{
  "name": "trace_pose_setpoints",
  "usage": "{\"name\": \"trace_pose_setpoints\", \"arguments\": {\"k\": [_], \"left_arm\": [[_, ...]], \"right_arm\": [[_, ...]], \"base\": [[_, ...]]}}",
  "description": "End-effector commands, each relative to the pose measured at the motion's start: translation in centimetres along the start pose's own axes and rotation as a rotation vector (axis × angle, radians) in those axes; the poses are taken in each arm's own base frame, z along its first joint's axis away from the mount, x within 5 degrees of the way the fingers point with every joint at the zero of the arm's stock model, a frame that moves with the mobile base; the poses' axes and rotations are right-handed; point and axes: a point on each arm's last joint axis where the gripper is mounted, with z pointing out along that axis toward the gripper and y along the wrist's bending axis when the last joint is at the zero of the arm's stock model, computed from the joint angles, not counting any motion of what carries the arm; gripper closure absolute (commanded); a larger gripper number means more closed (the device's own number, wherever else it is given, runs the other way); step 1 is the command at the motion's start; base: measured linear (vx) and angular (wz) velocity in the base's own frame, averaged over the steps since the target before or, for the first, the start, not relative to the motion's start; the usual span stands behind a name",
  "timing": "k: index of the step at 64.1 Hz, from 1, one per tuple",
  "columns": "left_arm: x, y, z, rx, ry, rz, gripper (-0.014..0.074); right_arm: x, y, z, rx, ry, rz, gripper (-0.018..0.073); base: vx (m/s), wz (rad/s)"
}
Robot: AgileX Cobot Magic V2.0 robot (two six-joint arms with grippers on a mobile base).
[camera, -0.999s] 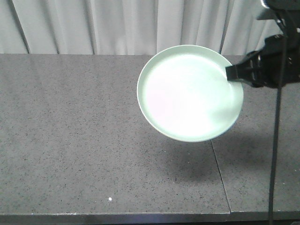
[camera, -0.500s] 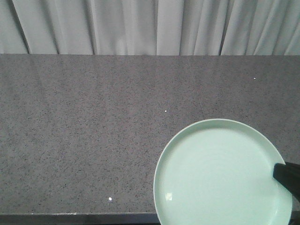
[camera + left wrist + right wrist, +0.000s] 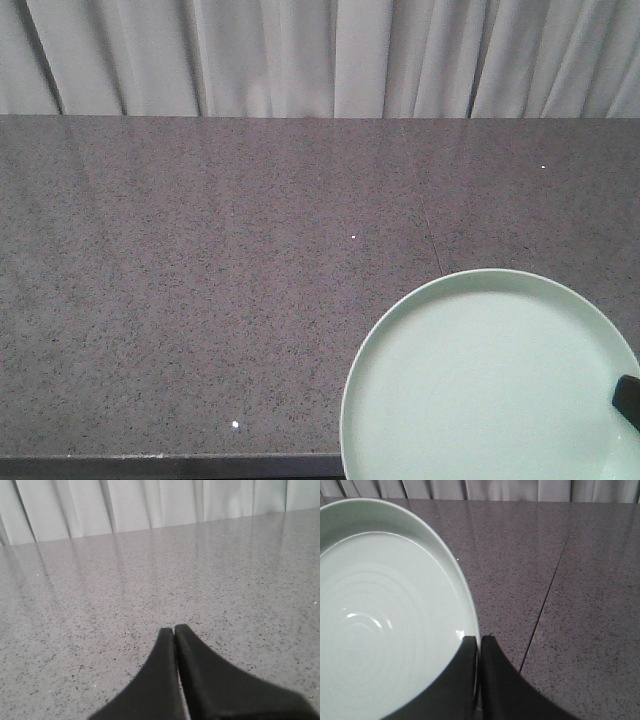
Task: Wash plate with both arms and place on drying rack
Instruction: 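Hold the plate in the right gripper while the base turns away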
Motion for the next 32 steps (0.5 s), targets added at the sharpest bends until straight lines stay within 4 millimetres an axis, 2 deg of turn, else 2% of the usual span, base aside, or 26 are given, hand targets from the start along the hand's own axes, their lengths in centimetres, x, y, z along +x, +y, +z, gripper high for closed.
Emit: {"name": "trace_pose_setpoints", "arguments": {"k": [1, 32], "left_arm": [[-1.55, 0.00, -0.37, -0.002, -0.110, -0.011, 0.0603], [-1.55, 0.00, -0.37, -0.002, -0.110, -0.011, 0.0603]], "right_arm": [[-1.35, 0.02, -0.31, 0.013, -0.086, 0.009, 0.0561], [-1.35, 0.02, -0.31, 0.013, -0.086, 0.009, 0.0561]], "base": [[0.00, 0.00], [0.00, 0.00]]}}
